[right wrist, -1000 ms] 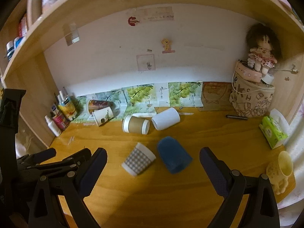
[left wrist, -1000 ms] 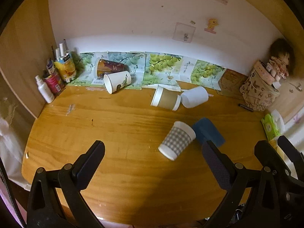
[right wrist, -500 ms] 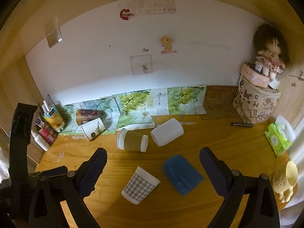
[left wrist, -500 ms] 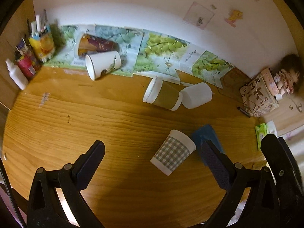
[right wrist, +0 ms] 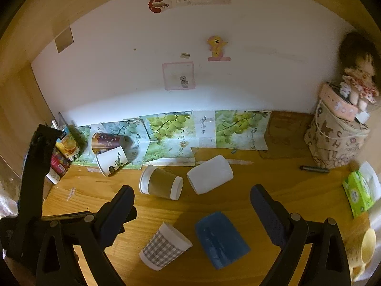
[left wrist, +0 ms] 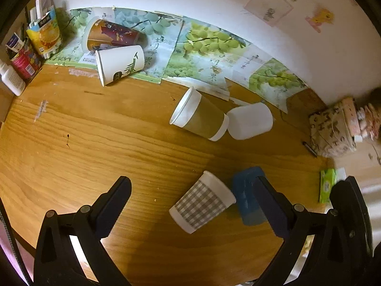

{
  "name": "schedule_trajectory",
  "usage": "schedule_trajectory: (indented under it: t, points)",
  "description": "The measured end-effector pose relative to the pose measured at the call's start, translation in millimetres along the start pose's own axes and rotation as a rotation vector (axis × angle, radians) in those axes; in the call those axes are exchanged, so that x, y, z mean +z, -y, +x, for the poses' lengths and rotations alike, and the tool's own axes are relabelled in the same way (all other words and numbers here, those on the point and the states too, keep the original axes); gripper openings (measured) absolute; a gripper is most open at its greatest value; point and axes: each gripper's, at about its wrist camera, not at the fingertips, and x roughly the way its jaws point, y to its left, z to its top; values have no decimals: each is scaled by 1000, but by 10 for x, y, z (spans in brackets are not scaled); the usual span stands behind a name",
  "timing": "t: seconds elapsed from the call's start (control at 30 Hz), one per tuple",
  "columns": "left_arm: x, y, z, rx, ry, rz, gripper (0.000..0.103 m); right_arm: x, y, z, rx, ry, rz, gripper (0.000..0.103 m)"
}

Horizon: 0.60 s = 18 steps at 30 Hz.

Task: Flip cup upright
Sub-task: 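Move the left tool toward the brown-sleeved paper cup lying on its side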

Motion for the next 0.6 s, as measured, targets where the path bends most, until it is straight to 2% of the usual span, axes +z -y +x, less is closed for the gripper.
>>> schedule_trajectory:
  t: [0.33,0.6]
  points:
    - [184,145,248,60,5,-156,101,99,393,176,100,-34,-28,98]
    - [251,78,541,54,-26,-329,101,92,732,324,149,-86,-36,98]
